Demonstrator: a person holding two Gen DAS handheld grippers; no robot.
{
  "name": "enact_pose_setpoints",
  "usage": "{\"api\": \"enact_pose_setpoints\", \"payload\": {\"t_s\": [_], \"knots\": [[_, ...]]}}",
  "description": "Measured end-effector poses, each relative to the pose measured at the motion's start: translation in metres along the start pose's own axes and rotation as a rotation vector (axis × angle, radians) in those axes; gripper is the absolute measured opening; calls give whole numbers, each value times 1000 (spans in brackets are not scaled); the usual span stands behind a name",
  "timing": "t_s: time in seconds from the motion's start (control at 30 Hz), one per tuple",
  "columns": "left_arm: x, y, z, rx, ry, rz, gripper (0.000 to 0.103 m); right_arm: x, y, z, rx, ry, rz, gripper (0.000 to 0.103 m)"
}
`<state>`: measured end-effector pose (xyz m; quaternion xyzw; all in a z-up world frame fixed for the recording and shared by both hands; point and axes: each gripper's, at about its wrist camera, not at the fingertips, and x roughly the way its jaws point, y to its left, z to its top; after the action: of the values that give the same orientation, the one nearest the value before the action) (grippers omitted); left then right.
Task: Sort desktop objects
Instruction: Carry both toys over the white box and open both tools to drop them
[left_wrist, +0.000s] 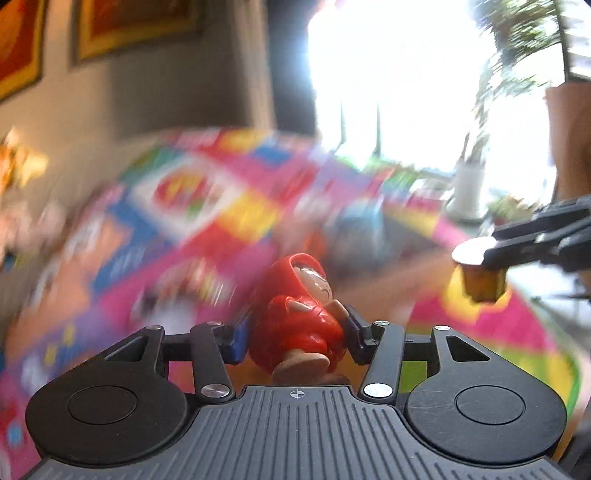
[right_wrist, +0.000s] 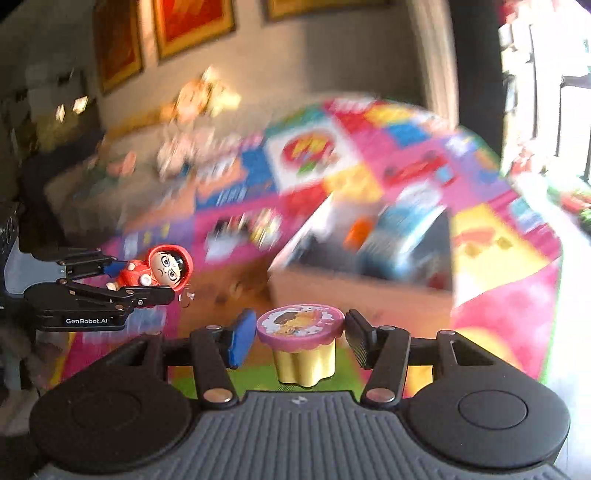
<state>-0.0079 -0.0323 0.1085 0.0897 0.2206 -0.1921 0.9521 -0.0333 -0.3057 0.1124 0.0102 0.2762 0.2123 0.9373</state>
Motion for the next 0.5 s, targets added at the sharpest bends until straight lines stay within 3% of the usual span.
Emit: {"api": "enact_pose_setpoints", "payload": {"t_s": [0.1,0.23,0.3,0.37,0.4,0.5], "knots": [[17,-27,41,74,-103,-47,55,-25,-13,12,-3,-104,-53,53],[65,-67,76,176,-162,-78,56,-36,-29,15,6,-145,-93,53],[91,-81,81,230,-133,-85,61,-34,-36,12,21,-134,-98,53],[107,-82,76,219,-79,-102,70,-30,-40,7,32,-117,-96,53],[110,-80,69,210,-57,-105,78,-29,-42,3,35,-111,-94,53],[106,-69,44,179,-3,-88,84,-23,-51,-3,58,-99,-92,53]]}}
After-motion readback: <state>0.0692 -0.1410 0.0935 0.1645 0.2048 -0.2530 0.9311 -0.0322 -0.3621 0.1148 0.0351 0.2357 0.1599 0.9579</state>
